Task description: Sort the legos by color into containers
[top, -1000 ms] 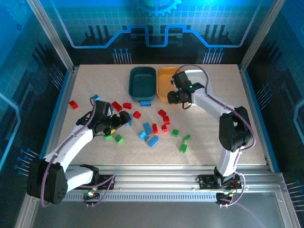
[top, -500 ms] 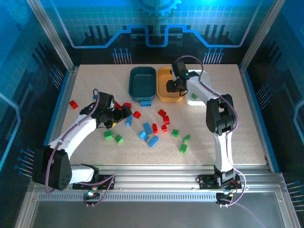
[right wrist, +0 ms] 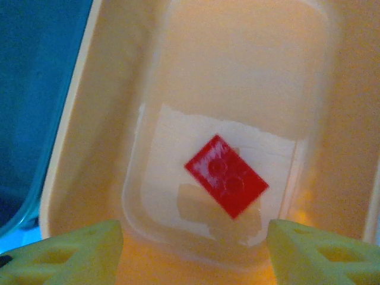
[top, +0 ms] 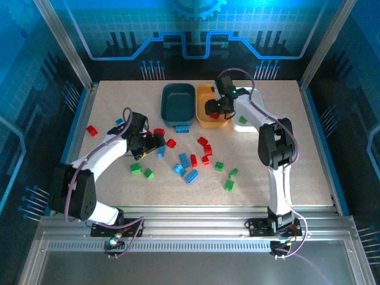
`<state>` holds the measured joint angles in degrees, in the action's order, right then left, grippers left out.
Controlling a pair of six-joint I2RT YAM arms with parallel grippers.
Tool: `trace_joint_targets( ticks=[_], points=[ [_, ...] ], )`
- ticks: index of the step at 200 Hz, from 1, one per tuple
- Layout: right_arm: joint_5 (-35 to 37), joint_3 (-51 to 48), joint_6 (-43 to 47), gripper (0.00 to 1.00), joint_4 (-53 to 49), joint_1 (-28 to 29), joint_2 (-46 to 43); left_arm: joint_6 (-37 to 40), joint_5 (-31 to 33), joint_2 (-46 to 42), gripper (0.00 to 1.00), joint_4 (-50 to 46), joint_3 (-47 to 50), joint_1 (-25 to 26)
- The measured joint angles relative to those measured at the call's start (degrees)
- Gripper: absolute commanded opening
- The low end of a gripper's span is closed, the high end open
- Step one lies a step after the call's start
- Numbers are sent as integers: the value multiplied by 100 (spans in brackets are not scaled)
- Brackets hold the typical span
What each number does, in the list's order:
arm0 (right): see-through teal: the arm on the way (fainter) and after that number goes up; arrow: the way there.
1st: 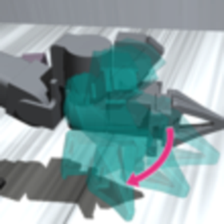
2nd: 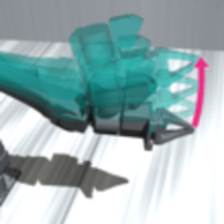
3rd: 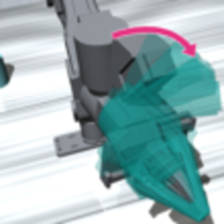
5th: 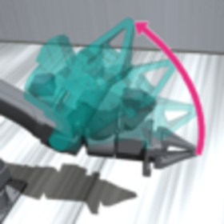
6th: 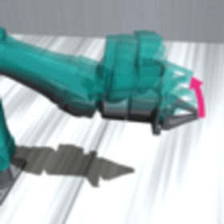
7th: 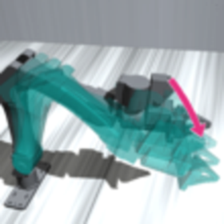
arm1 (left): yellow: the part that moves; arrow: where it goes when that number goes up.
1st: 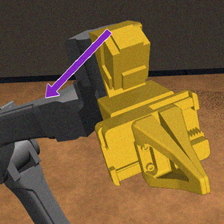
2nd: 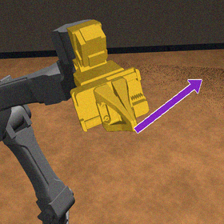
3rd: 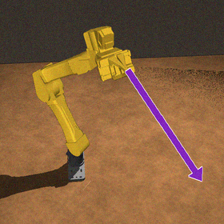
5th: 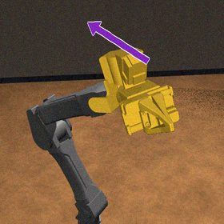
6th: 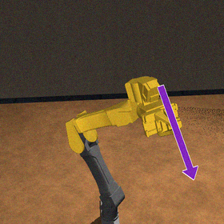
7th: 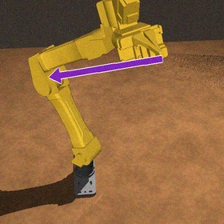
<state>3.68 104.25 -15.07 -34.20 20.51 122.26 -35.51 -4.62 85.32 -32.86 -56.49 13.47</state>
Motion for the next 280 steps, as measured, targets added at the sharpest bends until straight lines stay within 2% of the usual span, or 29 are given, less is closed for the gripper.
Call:
trace_joint_targets(
  ticks=[44, 88, 118, 142, 181, 242, 262, 280],
  points=[
    [-232, -1818, -299, 67, 487, 101, -1705, 535, 977, 1296, 73, -420, -1185, 739],
    [-393, -3254, -553, 67, 826, 310, -2728, 807, 1475, 1939, 63, -621, -1270, 796],
    [-391, -3788, -616, 65, 822, 343, -3005, 879, 1556, 2011, 38, -603, -1270, 796],
    [-391, -3880, -664, 61, 835, 345, -3053, 999, 1556, 2013, 27, -496, -1270, 796],
    [-367, -3982, -702, 61, 872, 345, -3099, 1047, 1554, 1926, 11, -446, -1244, 796],
    [-269, -4028, -765, 60, 907, 343, -3353, 1045, 1519, 752, 11, -671, -1099, 798],
    [-212, -4030, -804, 59, 949, 330, -3403, 1069, 1392, 776, 11, -848, -1600, 798],
    [-181, -4087, -855, 60, 988, 245, -3434, 1178, 1226, 1207, 5, -984, -2474, 802]
  ],
)
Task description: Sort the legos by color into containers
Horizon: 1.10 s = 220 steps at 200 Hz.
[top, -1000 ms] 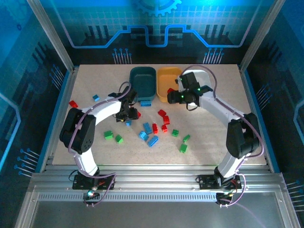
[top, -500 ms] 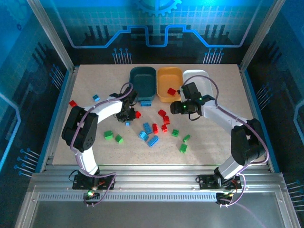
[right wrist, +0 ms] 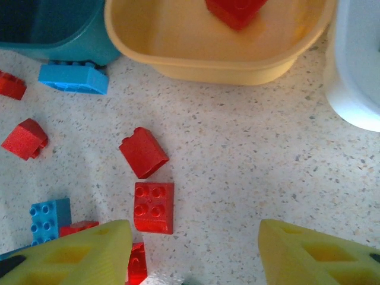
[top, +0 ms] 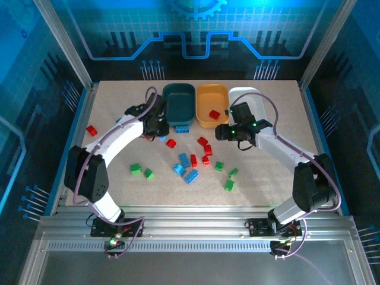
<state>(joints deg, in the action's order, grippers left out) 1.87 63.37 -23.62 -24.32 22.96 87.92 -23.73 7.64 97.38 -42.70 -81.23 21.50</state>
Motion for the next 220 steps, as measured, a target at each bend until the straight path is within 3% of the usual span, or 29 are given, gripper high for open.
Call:
trace_joint_targets(
  ticks=[57, 88, 135, 155, 166, 220],
  points=[
    [627, -411, -52, 73, -70, -192, -699, 275, -461, 2216, 5, -315, -2920, -2],
    [1016, -645, 22, 73, -59, -219, -1287, 291, -466, 3128, 9, -662, -4002, -50],
    [1735, -682, 109, 72, -83, 63, -1333, 269, -468, 3591, 21, -809, -4444, -168],
    [1834, -682, 85, 74, -111, 61, -1327, 278, -466, 3729, 36, -822, -4496, -201],
    [1834, -680, 79, 76, -131, 61, -1320, 249, -470, 3779, 50, -861, -4505, -205],
    [1759, -680, 66, 79, -225, 299, -1281, 299, -835, 3504, 65, -951, -4483, -205]
  ],
)
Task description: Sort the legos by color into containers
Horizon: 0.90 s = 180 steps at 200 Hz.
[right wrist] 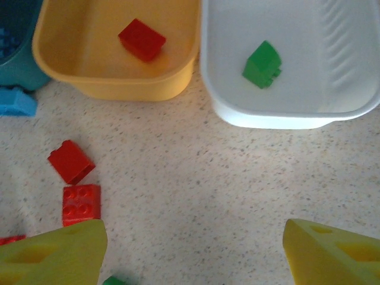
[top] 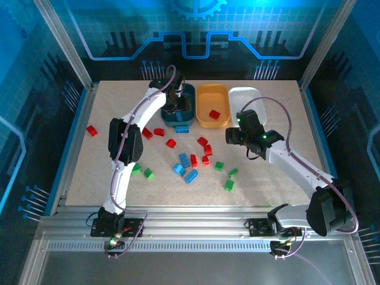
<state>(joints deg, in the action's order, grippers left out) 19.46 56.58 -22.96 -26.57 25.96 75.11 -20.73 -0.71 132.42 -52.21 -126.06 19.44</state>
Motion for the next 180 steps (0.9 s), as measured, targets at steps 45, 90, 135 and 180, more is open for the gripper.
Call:
trace_joint_targets(
  ticks=[45, 90, 135, 180],
  points=[
    [-306, -566, -459, 72, -120, 127, -57, -208, -372, -2330, 90, 984, 2155, 9],
    [-695, -1902, -1220, 74, -374, 660, -424, -1152, -509, -5230, 99, 2896, 6747, 22],
    [-1250, -2341, -1812, 74, -72, 739, -514, -1779, -516, -6122, 99, 3130, 8710, 22],
    [-1440, -2291, -2079, 69, 398, 741, -76, -1843, -518, -6454, 99, 3377, 8719, 22]
  ],
)
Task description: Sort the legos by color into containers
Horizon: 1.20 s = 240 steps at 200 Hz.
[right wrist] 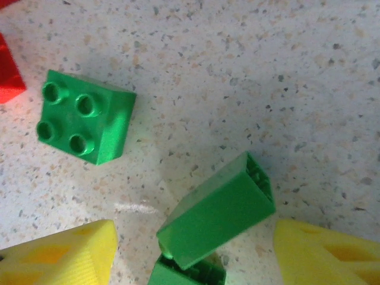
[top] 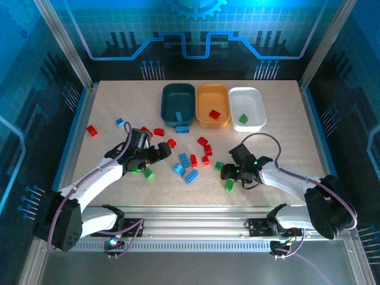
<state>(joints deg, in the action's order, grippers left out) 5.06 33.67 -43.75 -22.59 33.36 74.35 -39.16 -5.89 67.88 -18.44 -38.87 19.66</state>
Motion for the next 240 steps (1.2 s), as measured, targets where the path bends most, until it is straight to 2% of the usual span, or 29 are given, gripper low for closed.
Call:
trace_joint_targets(
  ticks=[28, 53, 100, 130, 156, 171, 199, 222, 240],
  points=[
    [31, 153, -24, 63, 118, 0, 323, 2, 0, 0, 99, -7, -9, 0],
    [168, 352, 4, 54, 168, 0, 566, 2, 0, -2, 99, -7, -9, 0],
    [533, 645, 146, 25, 168, -4, 940, 2, 4, -81, 99, -24, 15, 0],
    [752, 654, 286, 21, 120, -4, 876, 4, 46, -210, 99, -74, 15, 0],
    [1019, 800, 461, 20, -164, -74, 466, -2, 42, -221, 99, -70, 15, 0],
    [1185, 1119, 647, 20, -278, -306, 258, -103, 13, -195, 99, -33, 13, 9],
    [1233, 2039, 999, 20, -197, -1217, 354, -151, -66, 190, 99, -22, -173, 210],
    [1102, 3062, 1257, 20, -52, -2011, 1161, -149, -140, 514, 99, -42, -455, 481],
    [940, 3748, 1384, 20, 20, -2426, 1998, -146, -175, 678, 99, -39, -645, 647]
  ],
)
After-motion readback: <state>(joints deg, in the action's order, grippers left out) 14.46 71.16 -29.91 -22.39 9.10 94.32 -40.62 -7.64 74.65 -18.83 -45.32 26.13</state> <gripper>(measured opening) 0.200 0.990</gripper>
